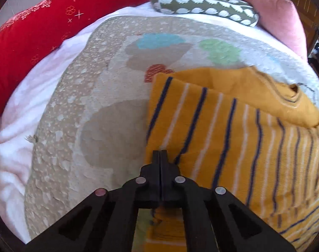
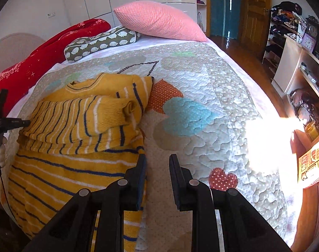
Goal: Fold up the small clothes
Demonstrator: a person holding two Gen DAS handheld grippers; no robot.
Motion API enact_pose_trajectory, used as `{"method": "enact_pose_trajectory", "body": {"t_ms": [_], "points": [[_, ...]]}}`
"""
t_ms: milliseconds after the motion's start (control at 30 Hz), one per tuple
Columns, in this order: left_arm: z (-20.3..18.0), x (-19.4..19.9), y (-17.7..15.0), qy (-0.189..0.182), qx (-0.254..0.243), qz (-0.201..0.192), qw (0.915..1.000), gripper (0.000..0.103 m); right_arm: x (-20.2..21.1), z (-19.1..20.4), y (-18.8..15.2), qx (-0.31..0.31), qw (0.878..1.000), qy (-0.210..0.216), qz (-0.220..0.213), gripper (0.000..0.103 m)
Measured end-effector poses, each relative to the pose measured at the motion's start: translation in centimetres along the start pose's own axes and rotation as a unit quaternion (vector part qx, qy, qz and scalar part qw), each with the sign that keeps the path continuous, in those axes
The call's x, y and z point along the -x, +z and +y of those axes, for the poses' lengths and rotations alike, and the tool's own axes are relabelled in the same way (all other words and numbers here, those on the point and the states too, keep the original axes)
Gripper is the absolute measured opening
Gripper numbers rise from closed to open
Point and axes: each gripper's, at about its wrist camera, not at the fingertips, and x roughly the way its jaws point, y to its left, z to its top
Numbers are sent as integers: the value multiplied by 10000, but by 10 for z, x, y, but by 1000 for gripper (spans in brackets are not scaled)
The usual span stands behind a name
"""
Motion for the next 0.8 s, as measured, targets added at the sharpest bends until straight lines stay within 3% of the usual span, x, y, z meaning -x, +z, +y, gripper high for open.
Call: {"method": "enact_pose_trajectory", "body": {"t_ms": [67,167,233,367,433,500,600,633,667,700,800], "points": [[21,-12,-2,381,157,26,9991,2,3,-7,6,-162,9997,135,-104,26],[46,-14,-6,-108,504,4,9987,2,0,-6,20,-314,9987,298,-275,29],[52,-5,-7,-208,594,53,9980,2,-6,7,31,-252,9982,441,-325,29],[52,43,-14,-706,723,-438,9939,5,-35,41,54,115,9980,592,-213,30],[40,65,-18,-887,536,-707,9921,15,-55,50,62,169,9994,277,-126,30],[21,74,-19,-966,181,-863,9914,45,-72,54,66,170,9993,330,15,30],[-7,61,-17,-638,-315,-898,9934,51,-95,67,65,357,9972,478,444,30],[-10,50,-16,-453,-376,-836,9948,51,-99,72,65,496,9964,433,543,23],[-12,38,-16,-290,-383,-738,9961,51,-102,76,64,617,9949,470,639,7],[-10,27,-16,-176,-331,-617,9974,51,-100,79,67,669,9939,540,695,7],[2,14,-24,-363,1,-515,9980,53,-81,78,82,680,9959,482,356,6]]}}
